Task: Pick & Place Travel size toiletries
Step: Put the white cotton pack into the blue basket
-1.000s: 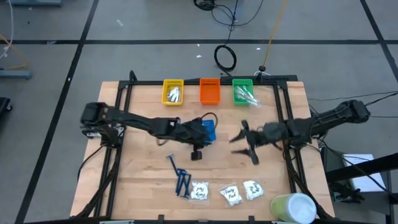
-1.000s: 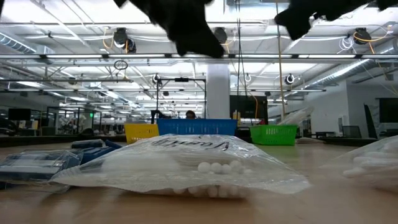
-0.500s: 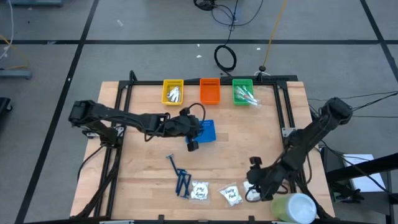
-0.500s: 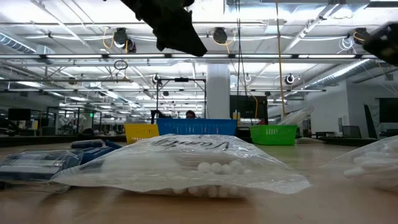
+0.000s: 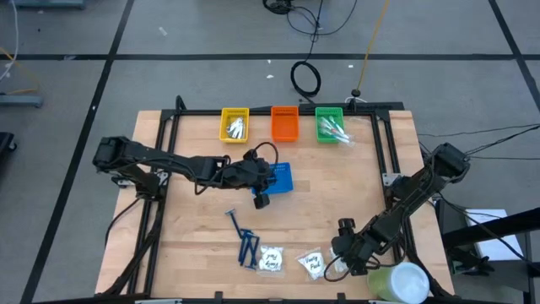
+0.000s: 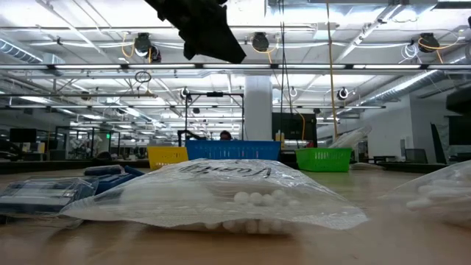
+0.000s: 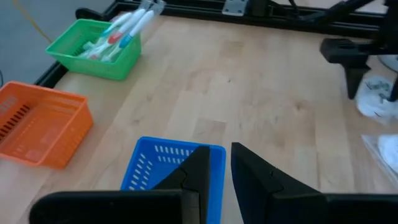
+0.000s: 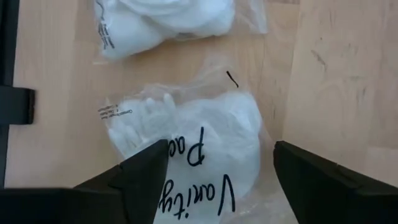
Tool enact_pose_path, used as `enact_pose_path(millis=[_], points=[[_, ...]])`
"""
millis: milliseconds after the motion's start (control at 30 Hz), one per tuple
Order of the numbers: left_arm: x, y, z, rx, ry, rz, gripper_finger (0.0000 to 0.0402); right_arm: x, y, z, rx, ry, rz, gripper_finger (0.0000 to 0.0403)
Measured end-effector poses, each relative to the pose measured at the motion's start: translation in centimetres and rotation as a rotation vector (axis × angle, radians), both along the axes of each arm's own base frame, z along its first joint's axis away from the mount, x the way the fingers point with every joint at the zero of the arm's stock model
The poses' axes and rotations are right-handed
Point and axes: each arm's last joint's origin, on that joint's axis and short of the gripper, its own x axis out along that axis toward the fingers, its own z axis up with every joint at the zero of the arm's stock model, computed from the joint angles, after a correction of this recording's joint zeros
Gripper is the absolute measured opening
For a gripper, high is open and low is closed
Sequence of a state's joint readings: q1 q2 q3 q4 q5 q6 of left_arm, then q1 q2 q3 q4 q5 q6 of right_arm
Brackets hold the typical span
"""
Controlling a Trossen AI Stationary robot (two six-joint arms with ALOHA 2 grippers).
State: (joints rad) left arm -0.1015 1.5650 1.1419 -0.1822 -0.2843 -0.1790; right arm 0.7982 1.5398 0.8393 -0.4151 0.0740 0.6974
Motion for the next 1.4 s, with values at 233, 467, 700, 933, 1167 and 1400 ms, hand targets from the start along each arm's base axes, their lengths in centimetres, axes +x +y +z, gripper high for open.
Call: enact_pose_path(millis=[233, 467, 700, 933, 1167, 1400], points=[[0.0, -0.4, 0.0, 0.019, 0.005, -0.027, 0.0065, 0.1, -1.0, -0.8, 0.012, 0.041, -0.009, 0.0184], [-0.1, -0.4, -0.1, 0.025, 0.025, -0.052, 0.0065, 0.9, -2.1, -0.9, 0.055, 0.085, 0.048, 0.0026], [-0.2, -0.4, -0.2, 0.014, 0.036, -0.071, 0.0065, 1.8, -4.1, 1.4, 0.109, 0.006, 0.044, 0.0024], [-0.2, -0.4, -0.2, 0.024, 0.038, -0.077, 0.0065, 2.1, -7.1, 5.5, 0.043, -0.258, 0.042, 0.0011], [-0.2, -0.4, -0.3, 0.082, 0.059, -0.107, 0.0065, 3.4, -9.9, 9.0, -0.140, -0.619, 0.023, 0.0015], [-0.8, -0.1, -1.3, 0.093, 0.026, -0.033, 0.0065, 5.7, -12.9, 10.6, -0.232, -0.822, -0.003, 0.0014]])
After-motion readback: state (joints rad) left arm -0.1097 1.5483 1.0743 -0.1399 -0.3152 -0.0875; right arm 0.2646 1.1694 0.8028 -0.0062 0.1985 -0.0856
